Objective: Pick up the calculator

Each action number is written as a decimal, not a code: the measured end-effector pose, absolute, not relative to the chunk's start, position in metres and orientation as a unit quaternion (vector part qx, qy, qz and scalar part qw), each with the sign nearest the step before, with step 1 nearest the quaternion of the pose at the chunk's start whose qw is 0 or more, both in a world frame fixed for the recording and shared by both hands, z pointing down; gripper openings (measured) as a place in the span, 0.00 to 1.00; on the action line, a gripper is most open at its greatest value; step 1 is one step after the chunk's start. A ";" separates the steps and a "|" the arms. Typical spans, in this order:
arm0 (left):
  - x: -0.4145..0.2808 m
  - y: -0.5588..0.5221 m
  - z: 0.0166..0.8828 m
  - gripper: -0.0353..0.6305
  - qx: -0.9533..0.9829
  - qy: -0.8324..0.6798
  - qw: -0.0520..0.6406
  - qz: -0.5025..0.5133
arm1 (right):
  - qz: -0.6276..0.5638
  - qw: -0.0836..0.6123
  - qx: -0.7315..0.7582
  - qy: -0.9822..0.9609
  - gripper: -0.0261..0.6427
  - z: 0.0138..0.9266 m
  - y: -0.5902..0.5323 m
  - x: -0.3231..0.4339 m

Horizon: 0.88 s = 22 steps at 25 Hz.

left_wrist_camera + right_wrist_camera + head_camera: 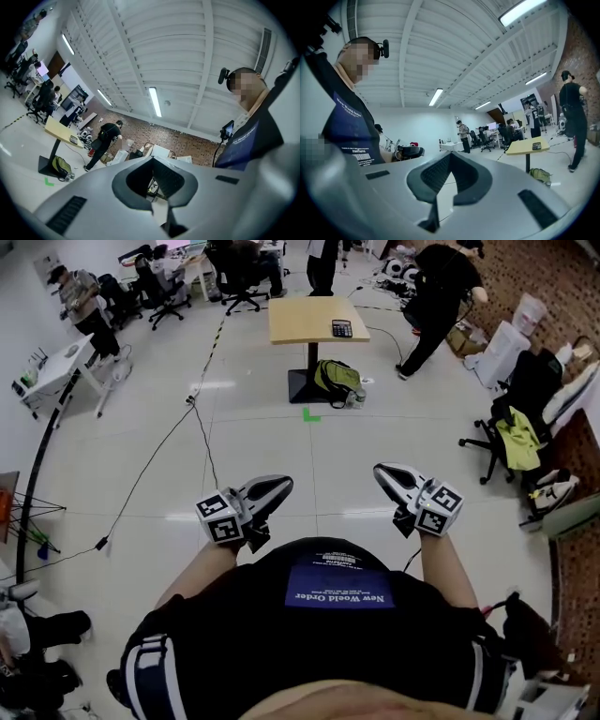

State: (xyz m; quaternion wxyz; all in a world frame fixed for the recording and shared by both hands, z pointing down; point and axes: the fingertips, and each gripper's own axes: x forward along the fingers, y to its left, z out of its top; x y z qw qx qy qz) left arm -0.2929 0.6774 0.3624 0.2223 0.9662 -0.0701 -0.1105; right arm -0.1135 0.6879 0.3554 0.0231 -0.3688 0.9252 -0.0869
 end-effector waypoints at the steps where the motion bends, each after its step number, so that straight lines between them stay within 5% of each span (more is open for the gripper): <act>1: -0.302 0.669 0.365 0.06 0.965 -0.075 0.224 -0.111 | -0.089 0.022 -0.365 0.926 0.02 0.357 0.679 -0.121; 10: -0.324 0.610 0.381 0.06 0.956 -0.111 0.243 -0.121 | -0.113 0.015 -0.341 0.933 0.02 0.369 0.609 -0.137; 22: -0.237 0.521 0.366 0.06 0.952 -0.175 0.218 -0.126 | -0.101 0.026 -0.274 0.956 0.02 0.366 0.496 -0.053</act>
